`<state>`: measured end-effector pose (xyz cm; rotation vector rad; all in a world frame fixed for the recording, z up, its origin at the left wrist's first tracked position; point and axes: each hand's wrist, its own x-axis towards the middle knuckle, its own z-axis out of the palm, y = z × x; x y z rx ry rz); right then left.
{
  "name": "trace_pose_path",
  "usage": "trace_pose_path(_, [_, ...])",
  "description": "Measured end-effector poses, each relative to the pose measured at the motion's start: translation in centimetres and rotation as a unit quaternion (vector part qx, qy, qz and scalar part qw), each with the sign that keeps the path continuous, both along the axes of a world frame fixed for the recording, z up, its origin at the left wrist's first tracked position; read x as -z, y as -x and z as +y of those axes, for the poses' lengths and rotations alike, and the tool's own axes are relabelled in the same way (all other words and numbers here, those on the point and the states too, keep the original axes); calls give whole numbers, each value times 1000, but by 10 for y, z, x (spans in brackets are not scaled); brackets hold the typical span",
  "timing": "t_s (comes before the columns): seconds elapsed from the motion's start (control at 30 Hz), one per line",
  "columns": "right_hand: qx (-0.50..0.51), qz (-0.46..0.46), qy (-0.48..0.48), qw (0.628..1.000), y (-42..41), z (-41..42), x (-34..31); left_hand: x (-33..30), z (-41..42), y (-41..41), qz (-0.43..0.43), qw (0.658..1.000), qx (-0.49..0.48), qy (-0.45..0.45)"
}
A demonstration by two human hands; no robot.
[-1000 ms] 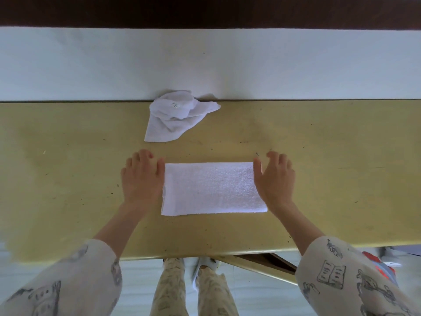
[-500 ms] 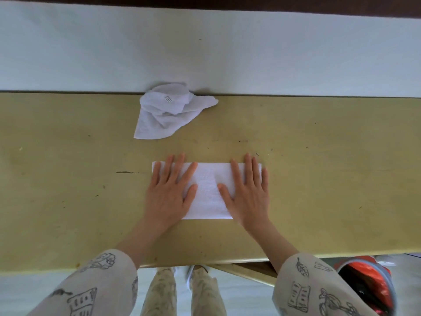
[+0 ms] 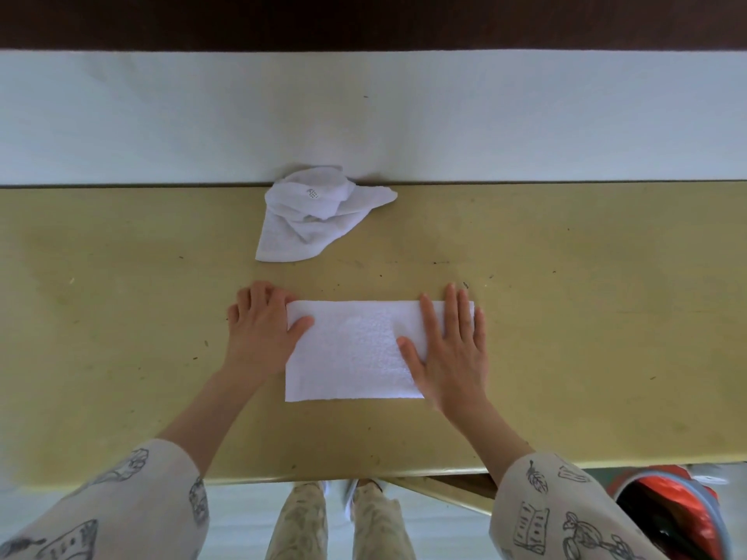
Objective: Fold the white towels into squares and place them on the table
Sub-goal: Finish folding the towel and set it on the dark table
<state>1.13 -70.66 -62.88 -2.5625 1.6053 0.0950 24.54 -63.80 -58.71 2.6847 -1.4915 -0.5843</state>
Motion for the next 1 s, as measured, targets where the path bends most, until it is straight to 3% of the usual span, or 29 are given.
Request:
trace_pose_path(0.13, [2,-1,4,1000,0,0,0,-9,-18,-3,35,992,-26,-121])
trace_pose_path(0.23, [6,-3,0,1000,0,0,0,-13,-24,-1,45,989,-28,-138])
trace_pose_path(0.33, [4,-1,-2,1000,0,0,-1,-13,-19,0,101,986,-86,-104])
trace_pose_path(0.47, [4,-1,-3,1000,0,0,-1,-4,-3,1,237,943,-219,-83])
trace_pose_path(0.53, [3,-1,-4,1000,0,0,-1,-5,1,10,222,945,-224,-80])
trace_pose_path(0.8, [0,2,-10,1000,-1,0,-1,-13,9,38,222,949,-214,68])
trace_pose_path(1.0, [-9,-39,-41,998,5,-1,-11,-24,12,44,253,923,-245,153])
